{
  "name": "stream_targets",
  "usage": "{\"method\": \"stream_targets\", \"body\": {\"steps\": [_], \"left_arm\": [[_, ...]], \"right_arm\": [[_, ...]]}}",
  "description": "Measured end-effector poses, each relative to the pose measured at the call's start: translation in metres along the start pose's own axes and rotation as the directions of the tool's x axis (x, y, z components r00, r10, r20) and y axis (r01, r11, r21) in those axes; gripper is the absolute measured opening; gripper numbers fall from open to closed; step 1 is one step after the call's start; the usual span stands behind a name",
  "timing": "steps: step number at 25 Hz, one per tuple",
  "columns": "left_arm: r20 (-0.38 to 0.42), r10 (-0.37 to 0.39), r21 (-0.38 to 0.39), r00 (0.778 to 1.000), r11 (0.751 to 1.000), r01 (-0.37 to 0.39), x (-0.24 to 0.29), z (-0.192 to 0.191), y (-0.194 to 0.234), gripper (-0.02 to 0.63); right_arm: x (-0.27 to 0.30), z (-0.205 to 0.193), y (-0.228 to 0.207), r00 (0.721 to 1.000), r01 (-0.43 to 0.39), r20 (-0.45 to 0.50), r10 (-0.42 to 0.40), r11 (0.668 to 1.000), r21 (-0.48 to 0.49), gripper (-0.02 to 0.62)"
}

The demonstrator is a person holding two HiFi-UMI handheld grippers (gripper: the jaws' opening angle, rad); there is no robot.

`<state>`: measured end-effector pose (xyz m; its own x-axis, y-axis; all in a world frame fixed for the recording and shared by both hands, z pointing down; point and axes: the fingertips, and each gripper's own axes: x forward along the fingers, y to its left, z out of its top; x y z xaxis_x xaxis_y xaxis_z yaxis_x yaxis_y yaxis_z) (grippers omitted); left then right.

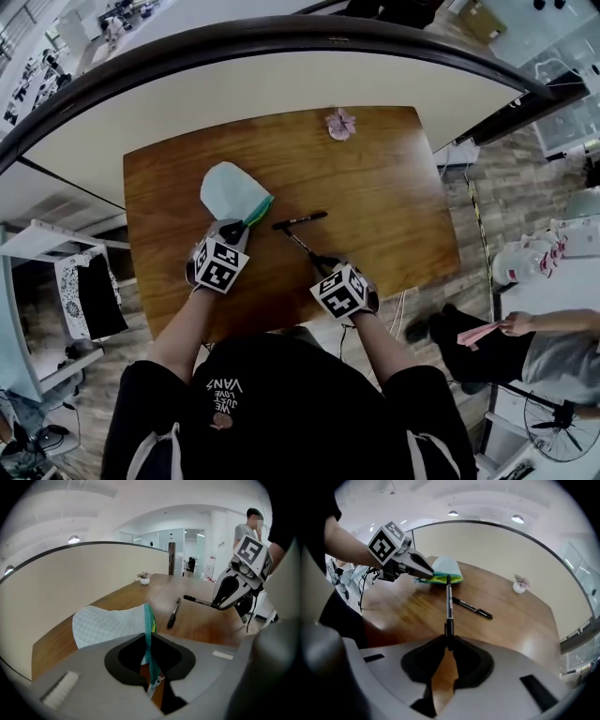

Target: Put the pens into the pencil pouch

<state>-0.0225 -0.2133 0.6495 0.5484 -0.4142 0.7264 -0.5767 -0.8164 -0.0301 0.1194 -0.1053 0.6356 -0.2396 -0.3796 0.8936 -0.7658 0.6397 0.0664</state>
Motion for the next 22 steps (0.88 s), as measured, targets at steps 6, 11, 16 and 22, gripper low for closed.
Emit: {"method": "stream_targets", "body": {"steps": [6, 11, 16, 22], "left_arm": [[0.029, 0.000, 0.020, 1.000, 1.000, 0.000, -0.016, 0.001, -0.021, 0.048], [0.088, 0.022, -0.008, 0.996, 1.000, -0.021, -0.029, 0.007, -0.032, 0.048], [0.115, 0.012, 0.028, 0.993, 0.999, -0.016, -0.039, 0.011, -0.043, 0.048], [0.081, -0.002, 0.064, 0.997, 0.998, -0.004, -0.038, -0.002, -0.057, 0.048]], "right_arm": [[0.007, 0.024, 0.017, 0.999, 0.002, -0.048, -0.009, 0.990, -0.139, 0.069], [0.014, 0.024, 0.020, 0.993, -0.014, -0.114, -0.008, 0.981, -0.191, 0.069], [0.015, 0.032, 0.022, 0.992, -0.017, -0.123, -0.007, 0.981, -0.192, 0.069], [0.008, 0.049, 0.050, 0.963, -0.257, -0.047, 0.265, 0.957, 0.135, 0.069]]}}
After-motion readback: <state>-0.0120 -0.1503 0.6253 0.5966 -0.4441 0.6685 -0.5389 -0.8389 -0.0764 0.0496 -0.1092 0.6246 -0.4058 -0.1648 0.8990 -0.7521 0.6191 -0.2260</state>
